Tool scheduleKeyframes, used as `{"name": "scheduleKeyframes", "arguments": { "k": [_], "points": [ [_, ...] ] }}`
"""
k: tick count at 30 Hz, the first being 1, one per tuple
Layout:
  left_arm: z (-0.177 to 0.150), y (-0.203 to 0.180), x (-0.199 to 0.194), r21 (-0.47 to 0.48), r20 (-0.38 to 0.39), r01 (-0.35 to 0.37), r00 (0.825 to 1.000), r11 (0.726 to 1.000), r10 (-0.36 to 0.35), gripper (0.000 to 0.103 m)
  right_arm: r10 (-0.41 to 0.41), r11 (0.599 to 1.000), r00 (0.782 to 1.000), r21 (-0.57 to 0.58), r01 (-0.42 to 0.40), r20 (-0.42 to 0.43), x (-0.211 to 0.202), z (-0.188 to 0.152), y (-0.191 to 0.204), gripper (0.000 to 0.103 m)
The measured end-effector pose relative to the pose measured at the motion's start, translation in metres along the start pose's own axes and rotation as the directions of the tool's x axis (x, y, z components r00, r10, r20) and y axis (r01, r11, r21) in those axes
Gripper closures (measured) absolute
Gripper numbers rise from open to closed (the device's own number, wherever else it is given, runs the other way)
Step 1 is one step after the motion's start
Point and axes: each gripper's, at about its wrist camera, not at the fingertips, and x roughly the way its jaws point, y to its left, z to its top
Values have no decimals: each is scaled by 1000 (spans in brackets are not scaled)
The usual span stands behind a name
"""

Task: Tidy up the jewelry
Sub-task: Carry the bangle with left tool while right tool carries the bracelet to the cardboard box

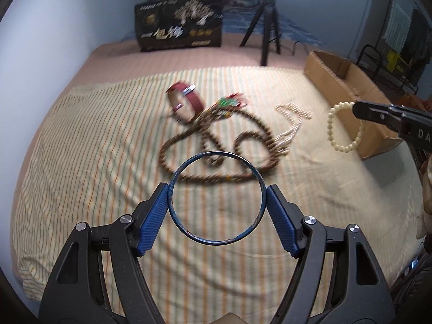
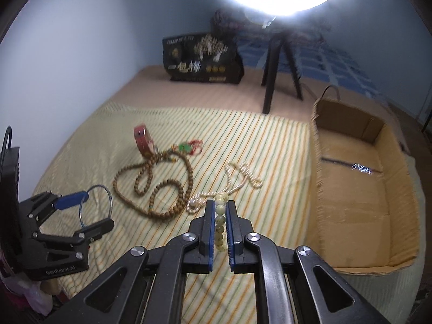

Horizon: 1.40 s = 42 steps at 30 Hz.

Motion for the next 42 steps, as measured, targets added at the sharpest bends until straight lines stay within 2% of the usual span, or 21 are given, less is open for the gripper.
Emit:
{"name": "scheduleKeyframes", "arguments": {
  "k": [7,18,28,36,42],
  "points": [
    [21,-37,-16,48,47,48,998,998,-50,29,-26,998,996,58,21,82,-33,14,-32,98],
    [59,-97,-18,106,73,130,988,986,-138,29,-100,983,986,165,78,134,-58,32,-99,98],
    [98,-155,0,171,82,172,979,970,-188,29,-159,964,980,234,128,117,-51,45,-149,98],
    [113,-190,29,199,45,215,973,956,-228,29,-182,947,980,283,153,78,-30,50,-180,98],
    [113,-205,53,194,-11,250,967,949,-253,29,-195,937,980,303,176,36,-15,47,-197,98]
  ]
}}
